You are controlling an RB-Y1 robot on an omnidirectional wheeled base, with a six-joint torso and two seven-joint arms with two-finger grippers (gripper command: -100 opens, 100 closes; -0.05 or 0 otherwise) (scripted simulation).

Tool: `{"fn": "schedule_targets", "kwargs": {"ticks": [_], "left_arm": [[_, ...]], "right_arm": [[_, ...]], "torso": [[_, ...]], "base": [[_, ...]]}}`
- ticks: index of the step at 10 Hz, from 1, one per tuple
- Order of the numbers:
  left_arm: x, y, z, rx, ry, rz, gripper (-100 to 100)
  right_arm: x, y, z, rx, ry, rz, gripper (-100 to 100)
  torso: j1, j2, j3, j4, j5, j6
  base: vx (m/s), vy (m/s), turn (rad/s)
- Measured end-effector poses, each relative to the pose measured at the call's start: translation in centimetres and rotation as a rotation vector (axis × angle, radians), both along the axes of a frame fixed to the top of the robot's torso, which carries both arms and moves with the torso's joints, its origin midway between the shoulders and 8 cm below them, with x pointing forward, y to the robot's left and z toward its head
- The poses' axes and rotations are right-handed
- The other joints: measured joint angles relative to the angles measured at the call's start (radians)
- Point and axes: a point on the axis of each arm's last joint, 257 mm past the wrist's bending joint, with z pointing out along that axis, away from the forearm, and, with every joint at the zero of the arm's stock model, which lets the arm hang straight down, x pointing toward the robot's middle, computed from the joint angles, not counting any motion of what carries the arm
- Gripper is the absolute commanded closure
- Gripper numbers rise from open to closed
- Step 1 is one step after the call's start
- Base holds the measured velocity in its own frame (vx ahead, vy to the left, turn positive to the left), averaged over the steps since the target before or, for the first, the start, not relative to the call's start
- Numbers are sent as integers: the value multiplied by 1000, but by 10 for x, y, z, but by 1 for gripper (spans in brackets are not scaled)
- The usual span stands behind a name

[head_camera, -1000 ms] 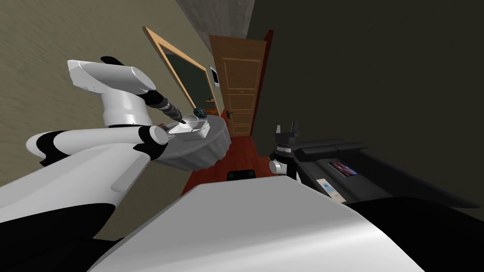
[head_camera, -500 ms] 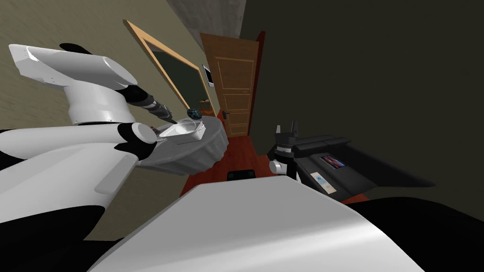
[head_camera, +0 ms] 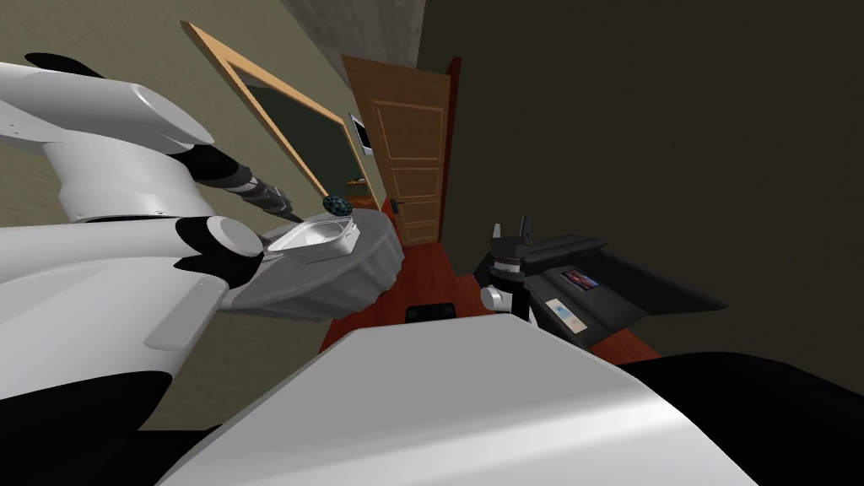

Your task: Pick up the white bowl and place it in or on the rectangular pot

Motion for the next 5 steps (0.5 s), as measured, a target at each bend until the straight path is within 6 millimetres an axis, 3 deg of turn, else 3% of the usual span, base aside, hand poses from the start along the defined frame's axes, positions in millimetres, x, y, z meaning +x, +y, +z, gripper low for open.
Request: {"fn": "schedule_targets", "kwargs": {"ticks": [5], "left_arm": [[0, 0, 0, 0, 0, 0, 0]], "right_arm": [[0, 0, 0, 0, 0, 0, 0]], "torso": [[0, 0, 0, 0, 0, 0]], "base": [[0, 0, 0]]}}
